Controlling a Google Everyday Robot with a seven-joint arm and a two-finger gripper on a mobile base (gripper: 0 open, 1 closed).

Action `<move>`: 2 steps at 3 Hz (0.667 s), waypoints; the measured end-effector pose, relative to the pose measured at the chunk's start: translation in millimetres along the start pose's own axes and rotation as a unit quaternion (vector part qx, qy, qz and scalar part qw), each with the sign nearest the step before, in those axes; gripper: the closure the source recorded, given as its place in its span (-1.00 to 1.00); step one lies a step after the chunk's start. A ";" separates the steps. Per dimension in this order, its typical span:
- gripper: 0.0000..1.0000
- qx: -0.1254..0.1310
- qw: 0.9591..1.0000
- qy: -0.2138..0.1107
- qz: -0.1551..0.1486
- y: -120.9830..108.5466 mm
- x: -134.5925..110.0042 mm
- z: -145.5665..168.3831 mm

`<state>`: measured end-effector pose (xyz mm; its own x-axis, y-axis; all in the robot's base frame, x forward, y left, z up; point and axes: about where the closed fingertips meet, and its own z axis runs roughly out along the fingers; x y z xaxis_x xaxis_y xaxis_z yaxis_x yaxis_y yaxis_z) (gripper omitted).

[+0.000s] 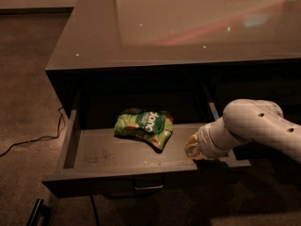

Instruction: Open top drawer

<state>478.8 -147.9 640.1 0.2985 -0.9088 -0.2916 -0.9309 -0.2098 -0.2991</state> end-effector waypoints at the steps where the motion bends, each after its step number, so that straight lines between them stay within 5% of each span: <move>1: 0.16 -0.001 1.000 0.000 0.000 0.4 0.1 0.1; 2: -0.29 -0.001 1.000 0.000 0.000 0.4 0.1 0.1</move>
Offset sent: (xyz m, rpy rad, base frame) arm -0.0004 -0.0001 -0.0002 -0.0003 0.0009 0.0002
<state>478.4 -148.0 639.8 0.2985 -0.9088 -0.2916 -0.9311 -0.2101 -0.2982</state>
